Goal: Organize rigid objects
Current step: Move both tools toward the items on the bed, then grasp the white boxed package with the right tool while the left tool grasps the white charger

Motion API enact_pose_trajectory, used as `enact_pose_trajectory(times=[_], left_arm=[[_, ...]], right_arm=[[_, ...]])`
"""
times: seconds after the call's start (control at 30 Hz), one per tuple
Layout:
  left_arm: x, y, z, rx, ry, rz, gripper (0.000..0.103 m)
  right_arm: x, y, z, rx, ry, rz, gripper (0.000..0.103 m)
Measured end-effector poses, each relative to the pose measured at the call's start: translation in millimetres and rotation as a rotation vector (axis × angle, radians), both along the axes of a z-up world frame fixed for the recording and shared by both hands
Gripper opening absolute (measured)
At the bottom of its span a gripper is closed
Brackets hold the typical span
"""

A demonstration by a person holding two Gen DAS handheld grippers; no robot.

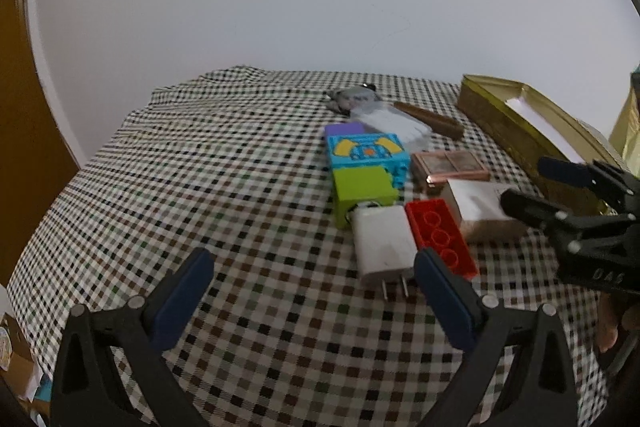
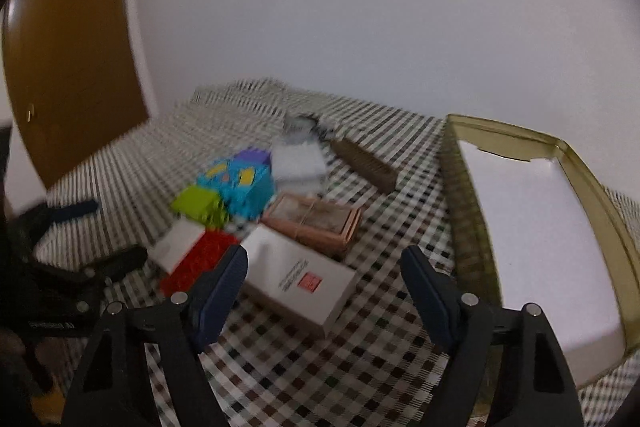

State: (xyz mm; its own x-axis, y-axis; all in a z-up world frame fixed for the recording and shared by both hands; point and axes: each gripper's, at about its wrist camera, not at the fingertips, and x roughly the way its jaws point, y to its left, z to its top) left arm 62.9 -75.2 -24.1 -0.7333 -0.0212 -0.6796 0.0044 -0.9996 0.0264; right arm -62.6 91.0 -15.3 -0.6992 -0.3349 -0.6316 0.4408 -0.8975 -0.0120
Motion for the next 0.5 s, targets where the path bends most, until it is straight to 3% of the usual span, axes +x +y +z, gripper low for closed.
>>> enact_pose_trajectory(times=[0.2, 0.33, 0.5], left_arm=[[1.0, -4.2, -5.0, 0.077, -0.053, -0.030, 0.093], [4.0, 2.4, -8.0, 0.087, -0.068, -0.047, 0.093], [6.3, 11.9, -9.8, 0.122, -0.086, -0.094, 0.093]], right_arm=[[-13.4, -17.9, -14.4, 0.129, -0.056, 0.098, 0.078], [-23.6, -25.6, -23.6, 0.118, -0.130, 0.157, 0.074], [-13.2, -25.8, -23.3, 0.085, -0.137, 0.217, 0.050]])
